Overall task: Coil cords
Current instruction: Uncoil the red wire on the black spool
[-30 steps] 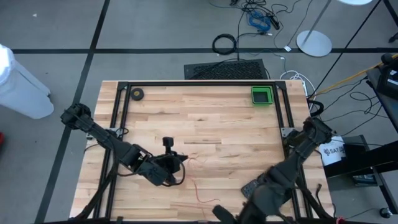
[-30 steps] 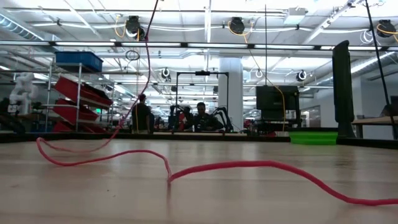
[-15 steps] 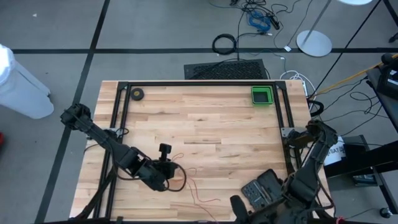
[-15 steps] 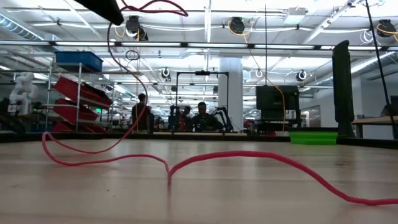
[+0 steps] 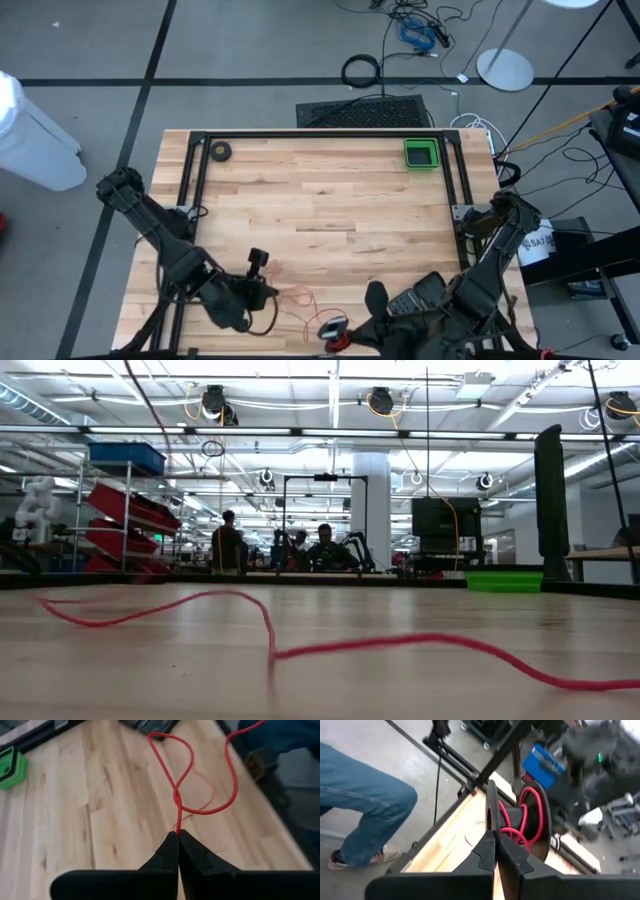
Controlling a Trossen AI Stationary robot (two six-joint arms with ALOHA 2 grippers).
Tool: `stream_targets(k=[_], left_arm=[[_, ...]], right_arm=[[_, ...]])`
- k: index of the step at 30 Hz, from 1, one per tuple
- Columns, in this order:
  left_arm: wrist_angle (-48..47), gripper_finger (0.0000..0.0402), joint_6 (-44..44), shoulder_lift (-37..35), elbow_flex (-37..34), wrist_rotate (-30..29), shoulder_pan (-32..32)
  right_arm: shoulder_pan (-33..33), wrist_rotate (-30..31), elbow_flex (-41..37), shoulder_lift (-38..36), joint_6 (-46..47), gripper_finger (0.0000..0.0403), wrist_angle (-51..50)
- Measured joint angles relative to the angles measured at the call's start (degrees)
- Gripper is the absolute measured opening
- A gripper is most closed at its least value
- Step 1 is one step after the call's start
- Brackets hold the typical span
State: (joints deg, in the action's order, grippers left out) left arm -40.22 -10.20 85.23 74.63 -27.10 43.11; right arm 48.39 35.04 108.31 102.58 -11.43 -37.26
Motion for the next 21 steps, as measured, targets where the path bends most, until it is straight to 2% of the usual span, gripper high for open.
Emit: stream_targets(k=[9,12,21], left_arm=[[-1.1,0.0002,0.2,0.0,4.9,-4.9,7.6],[0.0,0.0002,2.9,0.0,6.7,-7.6,10.4],[15.2,0.0002,22.4,0.0,8.1,-13.7,18.3]], right_arm=[[-3.6,0.0,0.0,0.0,8.7,0.0000,-9.0],[-4.9,-0.1,0.0,0.0,11.9,0.0000,-12.6],[-8.5,-0.7,-3.7,0.1,15.6,0.0000,-14.8]])
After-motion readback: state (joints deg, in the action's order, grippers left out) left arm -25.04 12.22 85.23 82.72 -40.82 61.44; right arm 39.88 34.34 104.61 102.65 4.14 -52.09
